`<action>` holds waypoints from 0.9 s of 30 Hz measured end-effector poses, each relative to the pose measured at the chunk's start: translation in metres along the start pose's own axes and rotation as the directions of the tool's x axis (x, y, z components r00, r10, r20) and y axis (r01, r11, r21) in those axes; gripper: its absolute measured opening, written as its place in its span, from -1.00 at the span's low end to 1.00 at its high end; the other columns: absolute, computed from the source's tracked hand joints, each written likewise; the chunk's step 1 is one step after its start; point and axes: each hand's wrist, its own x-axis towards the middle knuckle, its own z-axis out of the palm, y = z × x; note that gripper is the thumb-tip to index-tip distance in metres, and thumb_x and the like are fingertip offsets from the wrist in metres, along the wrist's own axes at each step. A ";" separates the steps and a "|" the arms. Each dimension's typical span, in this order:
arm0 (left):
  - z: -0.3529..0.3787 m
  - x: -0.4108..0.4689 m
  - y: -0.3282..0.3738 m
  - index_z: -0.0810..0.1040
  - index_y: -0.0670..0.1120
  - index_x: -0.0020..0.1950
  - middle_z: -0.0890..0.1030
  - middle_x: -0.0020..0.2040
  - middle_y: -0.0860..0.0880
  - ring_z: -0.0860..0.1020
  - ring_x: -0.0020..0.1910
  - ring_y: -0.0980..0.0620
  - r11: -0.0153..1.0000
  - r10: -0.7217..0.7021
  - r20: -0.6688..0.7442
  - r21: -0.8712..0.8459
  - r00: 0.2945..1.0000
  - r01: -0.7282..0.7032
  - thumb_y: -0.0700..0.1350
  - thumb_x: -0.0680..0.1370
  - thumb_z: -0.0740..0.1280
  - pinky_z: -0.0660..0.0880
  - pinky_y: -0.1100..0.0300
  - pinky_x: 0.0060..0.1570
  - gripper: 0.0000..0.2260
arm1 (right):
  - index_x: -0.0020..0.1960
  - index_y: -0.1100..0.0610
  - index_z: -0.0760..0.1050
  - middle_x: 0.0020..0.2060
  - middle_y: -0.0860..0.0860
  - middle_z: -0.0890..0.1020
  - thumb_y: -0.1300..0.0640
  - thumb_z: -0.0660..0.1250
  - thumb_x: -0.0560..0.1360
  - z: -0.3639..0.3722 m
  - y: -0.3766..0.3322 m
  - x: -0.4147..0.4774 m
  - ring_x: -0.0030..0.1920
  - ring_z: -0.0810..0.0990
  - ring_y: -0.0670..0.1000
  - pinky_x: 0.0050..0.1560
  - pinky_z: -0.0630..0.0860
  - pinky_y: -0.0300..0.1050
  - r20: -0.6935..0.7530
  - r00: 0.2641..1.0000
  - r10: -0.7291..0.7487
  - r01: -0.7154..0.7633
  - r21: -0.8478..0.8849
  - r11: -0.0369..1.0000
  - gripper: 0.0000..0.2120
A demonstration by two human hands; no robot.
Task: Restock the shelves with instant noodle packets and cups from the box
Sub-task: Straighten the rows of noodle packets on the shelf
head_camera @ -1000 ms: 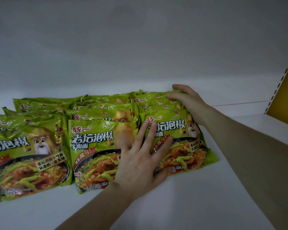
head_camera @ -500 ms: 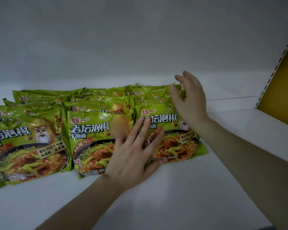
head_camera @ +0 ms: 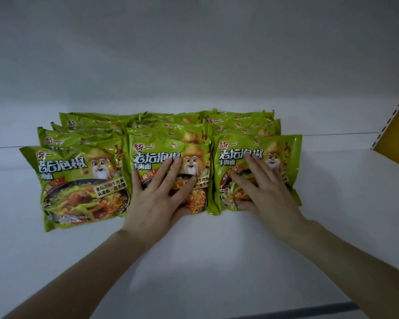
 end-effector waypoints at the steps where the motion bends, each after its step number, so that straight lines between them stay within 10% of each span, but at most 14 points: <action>1: 0.001 0.001 0.001 0.28 0.09 0.38 0.18 0.45 -0.13 0.16 0.44 -0.11 1.000 -0.010 0.001 0.000 1.000 0.010 0.21 0.46 0.06 0.18 -0.50 0.11 -0.49 | 0.28 0.06 0.29 0.29 0.32 0.44 0.07 0.61 0.10 0.001 -0.001 0.001 0.35 0.23 0.23 0.07 0.42 0.46 -0.011 1.000 0.001 -0.001 0.007 1.000 -0.17; 16: -0.009 0.011 0.006 0.32 0.04 0.39 0.33 0.41 -0.26 0.30 0.37 -0.34 0.993 -0.116 0.017 0.019 0.993 0.116 0.30 0.23 0.43 0.26 -0.50 0.03 -0.21 | 0.30 0.05 0.32 0.34 0.24 0.41 0.07 0.58 0.20 -0.009 -0.008 -0.002 0.37 0.20 0.16 0.19 0.33 0.38 -0.012 1.000 0.006 -0.007 -0.041 0.999 -0.25; 24: -0.005 0.008 0.005 0.27 -0.01 0.43 0.24 0.45 -0.25 0.12 0.42 -0.23 0.994 -0.097 -0.043 -0.058 0.994 0.094 0.28 0.28 0.37 0.23 -0.50 0.07 -0.21 | 0.37 0.12 0.36 0.36 0.07 0.43 0.17 0.21 0.40 -0.019 -0.047 0.054 0.39 0.38 0.04 0.26 0.30 0.31 -0.028 0.988 -0.154 0.150 -0.123 0.981 -0.48; 27: -0.006 0.009 0.005 0.22 -0.02 0.44 0.21 0.45 -0.24 0.12 0.43 -0.21 0.992 -0.098 -0.038 -0.085 0.994 0.095 0.29 0.35 0.26 0.23 -0.49 0.08 -0.26 | 0.50 0.11 0.10 0.50 0.01 0.15 0.21 0.14 0.53 -0.013 -0.053 0.064 0.51 0.08 -0.02 0.44 -0.01 0.24 0.067 0.996 -0.064 0.069 -0.065 0.995 -0.44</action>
